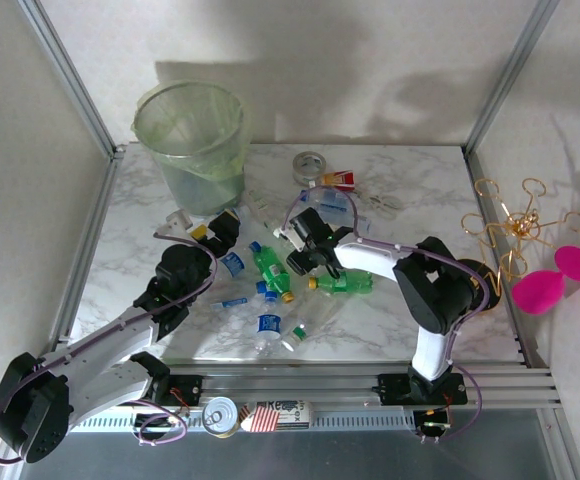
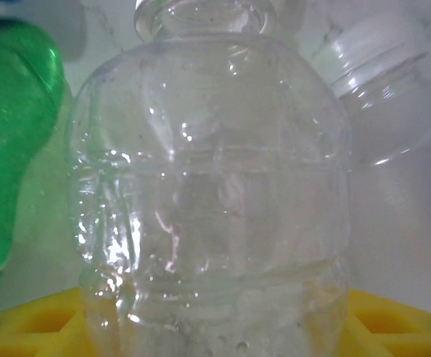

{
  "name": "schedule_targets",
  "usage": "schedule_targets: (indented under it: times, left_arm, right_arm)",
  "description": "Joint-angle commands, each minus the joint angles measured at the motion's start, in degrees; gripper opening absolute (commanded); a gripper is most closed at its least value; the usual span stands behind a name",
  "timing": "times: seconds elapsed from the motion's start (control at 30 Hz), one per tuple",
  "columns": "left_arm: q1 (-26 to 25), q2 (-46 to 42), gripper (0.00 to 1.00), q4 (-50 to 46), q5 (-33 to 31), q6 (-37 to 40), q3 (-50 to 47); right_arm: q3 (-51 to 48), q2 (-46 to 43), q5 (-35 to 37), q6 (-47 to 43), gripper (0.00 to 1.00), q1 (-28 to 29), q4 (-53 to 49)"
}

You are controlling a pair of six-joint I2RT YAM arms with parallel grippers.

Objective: Put the plastic bottles in the bin

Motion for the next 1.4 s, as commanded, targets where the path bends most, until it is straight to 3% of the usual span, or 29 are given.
schedule_targets:
  times: [0.0,0.47,0.9,1.37]
  left_arm:
    - [0.5,-1.0,1.0,2.6,2.8,-1.3,-0.8]
    - [-2.8,3.3,1.0,13.3,12.8,-7.8,1.7]
    - [-7.1,13.9,0.99,18.0,16.9,-9.2,7.9]
    - [-7.8,18.6,0.7,18.2,18.6,-9.4,11.2]
  right_arm:
    - [-0.2,-4.9,-1.7,-0.7,0.58,0.5,3.5]
    - [-5.7,-20.0,-14.8,6.9,0.53,0.1,21.9]
    - [-8.5,-20.8,-16.7,8.0,0.53,3.9,27.8]
    - [-11.9,-23.3,-17.4,8.0,0.52,5.5,30.7]
